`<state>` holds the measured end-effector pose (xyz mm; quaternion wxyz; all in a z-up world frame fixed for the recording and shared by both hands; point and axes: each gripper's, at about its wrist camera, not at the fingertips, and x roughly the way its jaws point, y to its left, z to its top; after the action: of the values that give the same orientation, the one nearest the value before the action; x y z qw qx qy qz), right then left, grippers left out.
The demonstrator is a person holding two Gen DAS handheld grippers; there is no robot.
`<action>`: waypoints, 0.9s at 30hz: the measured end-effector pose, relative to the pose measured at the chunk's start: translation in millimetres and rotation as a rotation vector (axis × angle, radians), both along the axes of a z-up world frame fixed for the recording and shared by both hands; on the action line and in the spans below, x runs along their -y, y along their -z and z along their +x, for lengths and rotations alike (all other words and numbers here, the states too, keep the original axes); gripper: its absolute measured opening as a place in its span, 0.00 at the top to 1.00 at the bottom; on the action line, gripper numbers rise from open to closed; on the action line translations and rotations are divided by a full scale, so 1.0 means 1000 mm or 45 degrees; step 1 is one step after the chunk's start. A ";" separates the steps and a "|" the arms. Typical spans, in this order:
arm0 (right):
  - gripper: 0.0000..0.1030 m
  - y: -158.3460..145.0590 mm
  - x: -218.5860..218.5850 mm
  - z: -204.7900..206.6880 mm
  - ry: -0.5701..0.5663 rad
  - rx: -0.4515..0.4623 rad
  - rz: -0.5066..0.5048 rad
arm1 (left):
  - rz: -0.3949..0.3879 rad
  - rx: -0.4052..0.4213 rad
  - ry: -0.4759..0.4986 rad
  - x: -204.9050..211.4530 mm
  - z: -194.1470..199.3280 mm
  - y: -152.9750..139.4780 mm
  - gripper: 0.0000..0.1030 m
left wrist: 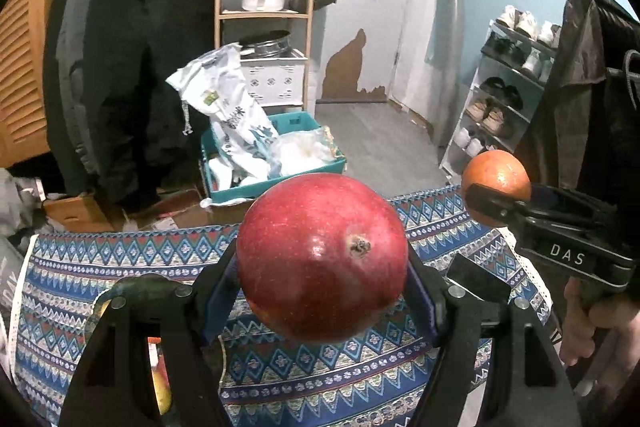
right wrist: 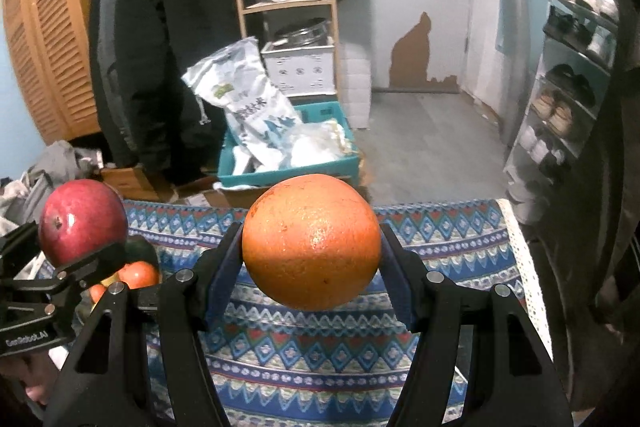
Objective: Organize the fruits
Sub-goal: 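Lift the held orange and apple and carry them toward the glass bowl, then lower the apple into the bowl with the left gripper while the right lowers the orange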
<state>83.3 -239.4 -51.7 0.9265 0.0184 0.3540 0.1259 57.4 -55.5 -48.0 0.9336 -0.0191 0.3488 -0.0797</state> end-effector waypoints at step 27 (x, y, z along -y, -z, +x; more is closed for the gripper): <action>0.37 -0.003 -0.135 0.015 -0.282 -0.026 0.025 | -0.046 -0.033 -0.312 -0.128 -0.027 0.013 0.27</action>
<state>97.9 -104.6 -48.4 0.9031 -0.0104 0.3622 0.2307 30.8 72.6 -60.8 0.9313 -0.0794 0.3544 0.0288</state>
